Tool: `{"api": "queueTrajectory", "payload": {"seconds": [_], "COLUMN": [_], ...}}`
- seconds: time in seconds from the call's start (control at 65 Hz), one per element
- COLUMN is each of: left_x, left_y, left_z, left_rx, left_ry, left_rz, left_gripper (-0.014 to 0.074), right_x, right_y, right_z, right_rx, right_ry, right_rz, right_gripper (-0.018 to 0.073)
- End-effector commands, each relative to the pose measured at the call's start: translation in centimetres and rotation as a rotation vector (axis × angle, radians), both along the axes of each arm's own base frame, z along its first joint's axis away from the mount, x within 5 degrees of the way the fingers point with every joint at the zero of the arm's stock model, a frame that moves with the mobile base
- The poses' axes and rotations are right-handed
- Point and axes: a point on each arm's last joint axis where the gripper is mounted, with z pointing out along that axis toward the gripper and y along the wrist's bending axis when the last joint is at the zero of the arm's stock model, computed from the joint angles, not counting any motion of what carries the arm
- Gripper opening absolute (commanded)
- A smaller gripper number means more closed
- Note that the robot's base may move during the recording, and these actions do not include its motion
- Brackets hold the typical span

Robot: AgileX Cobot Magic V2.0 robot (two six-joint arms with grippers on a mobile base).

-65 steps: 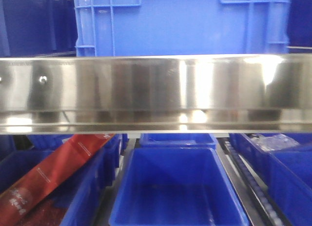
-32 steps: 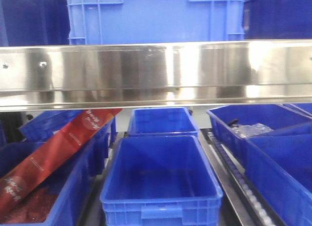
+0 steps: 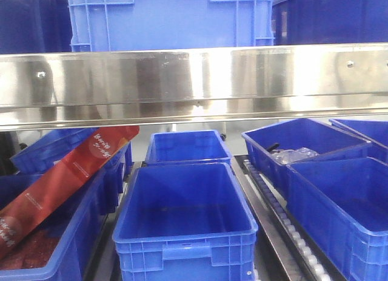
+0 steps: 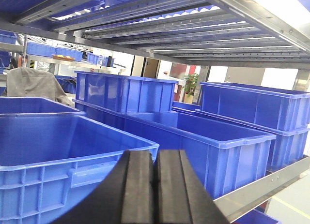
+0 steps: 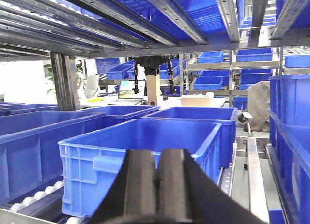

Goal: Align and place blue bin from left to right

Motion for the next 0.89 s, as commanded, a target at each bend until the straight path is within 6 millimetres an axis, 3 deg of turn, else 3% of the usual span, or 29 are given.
{"api": "queueTrajectory", "payload": {"seconds": [0.0, 0.37, 0.462, 0.616, 0.878], "left_x": [-0.1, -0.1, -0.1, -0.1, -0.1], "left_y": [-0.1, -0.1, -0.1, -0.1, -0.1], "left_z": [0.2, 0.2, 0.2, 0.2, 0.2], "left_rx": [-0.002, -0.002, -0.002, -0.002, -0.002], "left_ry": [-0.018, -0.018, -0.018, -0.018, -0.018], "left_rz": [-0.012, -0.012, -0.012, -0.012, -0.012], "left_gripper": [-0.0111, -0.0111, -0.0111, -0.0111, -0.0111], "right_x": [-0.1, -0.5, -0.6, -0.3, -0.3], "right_y": [0.0, -0.2, 0.0, -1.0, -3.7], "right_z": [0.1, 0.3, -0.4, -3.6, -10.6], "right_rx": [0.002, 0.052, -0.038, -0.177, -0.195], "right_ry": [-0.022, -0.017, -0.149, -0.215, -0.056], "right_rz": [0.006, 0.031, 0.023, -0.117, -0.388], "right_gripper": [-0.0078, -0.0078, -0.0078, -0.0078, -0.0078]}}
